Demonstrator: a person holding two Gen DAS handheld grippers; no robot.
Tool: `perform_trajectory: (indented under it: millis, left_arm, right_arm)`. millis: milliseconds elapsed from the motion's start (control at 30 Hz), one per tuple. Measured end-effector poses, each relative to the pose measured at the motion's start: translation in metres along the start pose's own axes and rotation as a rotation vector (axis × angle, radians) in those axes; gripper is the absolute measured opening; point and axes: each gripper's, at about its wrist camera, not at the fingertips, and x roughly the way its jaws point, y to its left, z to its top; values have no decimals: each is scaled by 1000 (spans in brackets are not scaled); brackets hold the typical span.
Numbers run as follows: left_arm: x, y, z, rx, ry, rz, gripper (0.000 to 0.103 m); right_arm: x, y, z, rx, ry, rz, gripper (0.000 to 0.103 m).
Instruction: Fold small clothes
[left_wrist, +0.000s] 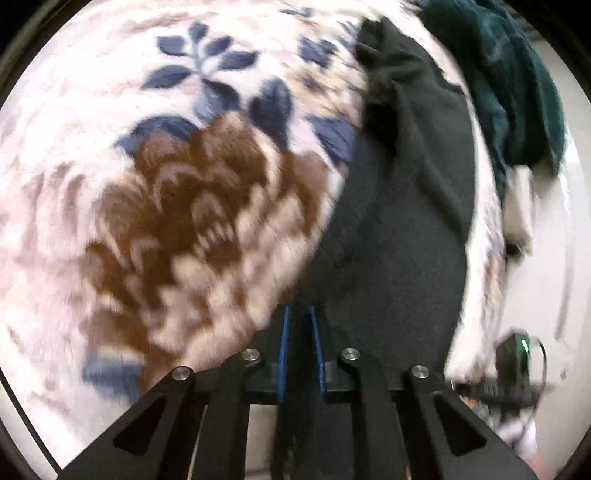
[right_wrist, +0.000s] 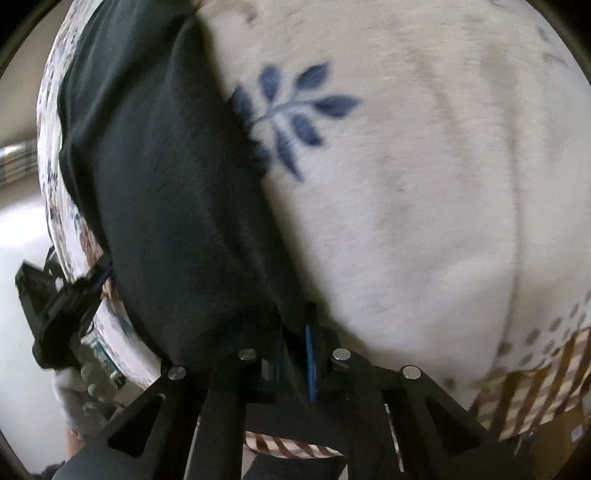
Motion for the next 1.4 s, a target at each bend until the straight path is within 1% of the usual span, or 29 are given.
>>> perform_trajectory:
  millis: [33,67,100,133,167,200,267,300,367,400,467,500,533,567,600,667,800,833,867,900,967,1000,1067,1133,1167,1233,1267,1333,1400]
  left_arm:
    - [-4,-1,-6,-2,23,-12,28]
    - [-6,0,-15,-7,56,-13,43]
    - [-7,1,-24,-9,77,-11,73]
    - [-8,2,-40,-15,88,-4,77]
    - [-8,2,-53,-22,96,-13,77]
    - [-6,3,-61,-30,109,-26,77]
    - [1,7,-90,-74,147,-11,77]
    - [4,6,-104,-98,163,-41,77]
    - [11,0,-119,-110,186,-40,77]
    - [14,-2,-125,-106,192,-38,77]
    - [24,-11,-132,-87,203,-11,77]
    - [27,-16,-133,-71,195,16,64]
    - [32,-25,-132,-55,173,44,28]
    - [35,-29,-132,-40,161,96,11]
    - [34,-28,-134,-42,152,101,9]
    - [23,-32,-135,-54,98,106,8]
    - [-3,-29,-147,-76,32,88,6]
    - [-7,-29,-148,-92,25,74,5]
    - [-10,-26,-149,-106,24,67,5]
    - [-11,-27,-150,-116,26,63,5]
    - [-11,-28,-149,-103,29,70,5]
    - [-11,-27,-155,-91,35,79,5]
    - [-1,-21,-161,-80,63,104,5]
    - [19,-13,-169,-88,114,137,3]
    - [27,-4,-172,-115,135,132,3]
    - [29,-3,-174,-121,138,125,4]
    - [26,-5,-171,-118,135,109,3]
    - [5,6,-170,-93,130,82,4]
    - [-1,9,-165,-101,152,36,5]
  right_arm:
    - [-6,-7,4,16,4,9,10]
    - [-8,-11,3,45,18,53,10]
    - [-10,-14,2,57,28,78,10]
    - [-11,-17,0,65,41,104,15]
    - [-13,-16,1,62,55,112,20]
    - [-14,-19,-2,49,74,112,23]
    - [-16,-25,-10,33,97,108,44]
    - [-16,-29,-17,28,109,100,47]
    - [-14,-34,-33,28,128,82,47]
    - [-16,-36,-34,37,137,81,47]
    - [-17,-48,-41,61,141,82,47]
    - [-17,-51,-45,71,142,84,47]
    - [-16,-53,-47,78,143,81,47]
    - [-14,-57,-50,83,146,74,47]
    - [-17,-67,-52,83,151,74,48]
    - [-14,-79,-56,78,164,98,48]
    - [-2,-67,-62,46,141,50,47]
    - [-2,-65,-63,38,127,35,39]
    - [-4,-62,-65,25,106,29,13]
    - [-6,-59,-68,12,89,21,6]
    - [-7,-49,-74,-2,61,4,6]
    - [-11,-46,-78,-18,46,-4,6]
    - [-16,-37,-88,-66,29,-32,6]
    - [-17,-31,-93,-95,28,-46,5]
    - [-17,-31,-93,-111,33,-63,5]
    - [-17,-34,-85,-124,40,-89,5]
    - [-13,-30,-83,-130,49,-100,5]
    - [-9,-21,-77,-135,60,-111,6]
    - [-6,-16,-75,-132,77,-113,8]
